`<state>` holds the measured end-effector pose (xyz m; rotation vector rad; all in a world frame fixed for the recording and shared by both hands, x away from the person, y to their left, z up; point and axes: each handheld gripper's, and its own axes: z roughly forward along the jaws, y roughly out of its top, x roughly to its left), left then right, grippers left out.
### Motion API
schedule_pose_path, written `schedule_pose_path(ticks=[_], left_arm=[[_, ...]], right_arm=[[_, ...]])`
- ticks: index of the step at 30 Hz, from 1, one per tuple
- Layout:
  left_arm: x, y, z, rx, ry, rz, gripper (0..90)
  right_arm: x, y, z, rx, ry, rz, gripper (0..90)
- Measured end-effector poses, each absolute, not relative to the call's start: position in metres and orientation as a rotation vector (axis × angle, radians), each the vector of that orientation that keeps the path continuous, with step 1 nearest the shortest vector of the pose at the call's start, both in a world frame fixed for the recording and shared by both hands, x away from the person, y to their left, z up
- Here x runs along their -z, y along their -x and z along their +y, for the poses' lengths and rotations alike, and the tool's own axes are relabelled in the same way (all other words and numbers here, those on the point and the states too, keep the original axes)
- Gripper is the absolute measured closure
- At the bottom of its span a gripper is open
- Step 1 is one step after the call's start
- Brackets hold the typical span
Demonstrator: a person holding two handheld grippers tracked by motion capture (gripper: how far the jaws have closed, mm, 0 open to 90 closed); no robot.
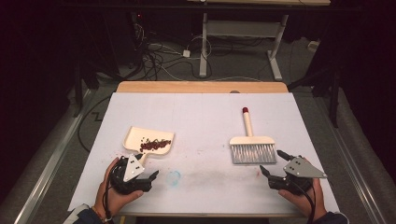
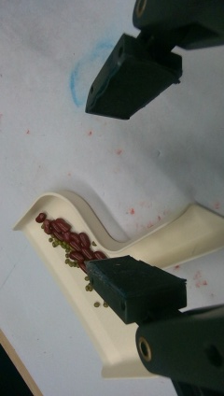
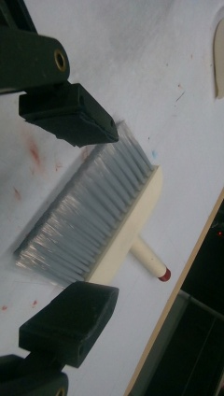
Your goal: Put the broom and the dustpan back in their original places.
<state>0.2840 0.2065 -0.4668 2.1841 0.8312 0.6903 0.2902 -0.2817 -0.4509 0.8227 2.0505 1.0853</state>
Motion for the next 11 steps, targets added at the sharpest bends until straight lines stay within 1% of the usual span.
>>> schedule_pose_path(ticks=[11], left_arm=[[0.4662,-0.2855,0.2067,-0.689,-2.175,0.839,20.5]], right_arm=[[0.4502,-0.2903,-0.2823,-1.088,-0.821,2.040,21.8]])
